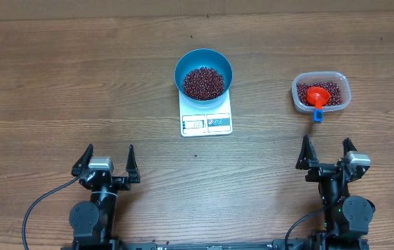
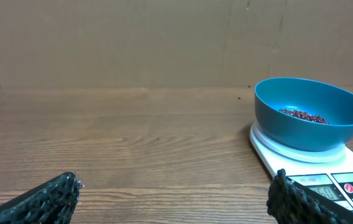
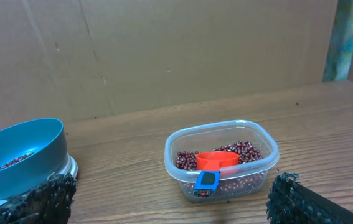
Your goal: Scoop item into bowl and weigh 150g on scale
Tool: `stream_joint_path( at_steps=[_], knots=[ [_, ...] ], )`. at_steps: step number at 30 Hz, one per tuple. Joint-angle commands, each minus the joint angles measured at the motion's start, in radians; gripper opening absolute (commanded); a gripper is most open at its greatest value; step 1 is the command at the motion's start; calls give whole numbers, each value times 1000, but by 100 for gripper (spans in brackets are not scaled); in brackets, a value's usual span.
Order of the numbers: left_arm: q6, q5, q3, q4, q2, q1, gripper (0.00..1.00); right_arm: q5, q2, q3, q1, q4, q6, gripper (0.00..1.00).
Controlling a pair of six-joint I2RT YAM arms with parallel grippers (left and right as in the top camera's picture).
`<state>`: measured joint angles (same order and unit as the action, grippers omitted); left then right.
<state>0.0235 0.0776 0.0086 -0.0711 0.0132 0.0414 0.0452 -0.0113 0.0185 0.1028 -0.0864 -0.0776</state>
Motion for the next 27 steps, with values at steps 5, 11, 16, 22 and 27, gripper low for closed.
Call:
stream_joint_path(
  at_steps=[5, 11, 16, 22, 27],
  knots=[
    [-9, -6, -4, -3, -10, 5, 99, 87, 9, -11, -5, 24, 116, 100],
    [-9, -6, -4, -3, -10, 5, 100, 121, 9, -11, -5, 14, 160, 100],
    [-9, -6, -4, -3, -10, 5, 100, 121, 9, -11, -5, 14, 131, 100],
    [-9, -6, -4, -3, -10, 5, 100, 121, 9, -11, -5, 16, 131, 100],
    [-9, -6, -4, -3, -10, 5, 100, 121, 9, -11, -5, 17, 131, 100]
  ],
)
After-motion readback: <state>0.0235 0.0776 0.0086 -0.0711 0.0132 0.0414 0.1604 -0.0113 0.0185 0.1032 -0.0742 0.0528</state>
